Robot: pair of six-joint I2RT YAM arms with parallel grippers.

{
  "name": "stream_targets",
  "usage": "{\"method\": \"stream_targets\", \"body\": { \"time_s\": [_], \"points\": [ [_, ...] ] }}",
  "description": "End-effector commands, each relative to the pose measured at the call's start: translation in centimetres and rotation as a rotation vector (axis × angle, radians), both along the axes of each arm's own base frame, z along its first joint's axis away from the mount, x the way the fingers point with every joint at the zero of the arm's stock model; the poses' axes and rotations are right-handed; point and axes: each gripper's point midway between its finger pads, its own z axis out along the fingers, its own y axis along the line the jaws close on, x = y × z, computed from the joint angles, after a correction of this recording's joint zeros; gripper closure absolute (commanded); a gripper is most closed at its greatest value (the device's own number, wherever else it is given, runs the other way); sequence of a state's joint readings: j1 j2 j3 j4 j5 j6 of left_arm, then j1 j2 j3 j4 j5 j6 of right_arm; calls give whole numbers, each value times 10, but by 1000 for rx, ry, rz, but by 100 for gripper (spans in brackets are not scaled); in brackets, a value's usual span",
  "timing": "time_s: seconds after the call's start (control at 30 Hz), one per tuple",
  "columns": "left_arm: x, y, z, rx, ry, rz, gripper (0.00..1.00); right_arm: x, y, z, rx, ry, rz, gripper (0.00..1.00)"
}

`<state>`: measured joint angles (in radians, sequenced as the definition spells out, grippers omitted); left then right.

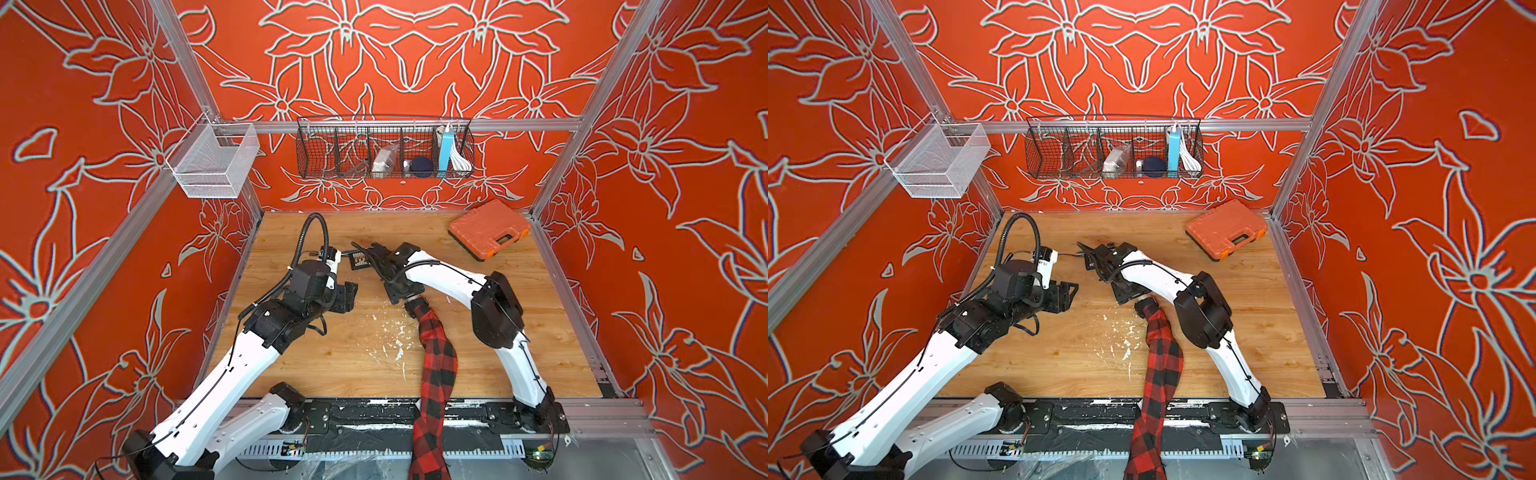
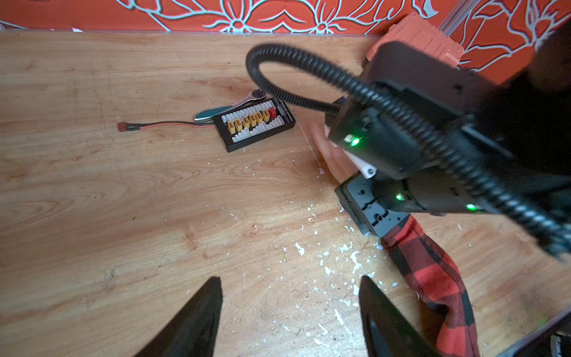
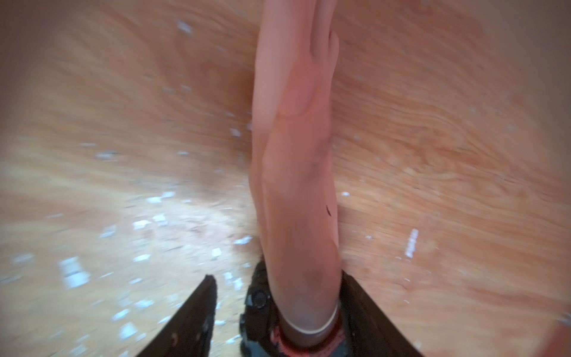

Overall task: Take off the watch
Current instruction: Adjust the hand at the center of the board.

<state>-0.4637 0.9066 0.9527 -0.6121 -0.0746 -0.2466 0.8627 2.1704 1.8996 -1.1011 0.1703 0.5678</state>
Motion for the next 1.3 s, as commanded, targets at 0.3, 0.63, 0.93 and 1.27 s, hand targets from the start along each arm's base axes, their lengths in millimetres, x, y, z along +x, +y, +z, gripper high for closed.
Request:
{"method": "stream_targets", "body": {
  "time_s": [0.3,0.63,0.93,1.27],
  "points": [
    [7,-19,-34,-80,155,18,32,-5,-37,50,427,12,-109,33],
    [22,-117,-73,-204,386,-39,46,-43,-80,31,527,84,-20,33],
    [35,-163,-128,-204,560,-41,58,-59,-77,3,621,176,32,34],
    [45,-175,-168,-146,642,-38,63,-64,-74,-25,624,228,43,33]
  ]
}}
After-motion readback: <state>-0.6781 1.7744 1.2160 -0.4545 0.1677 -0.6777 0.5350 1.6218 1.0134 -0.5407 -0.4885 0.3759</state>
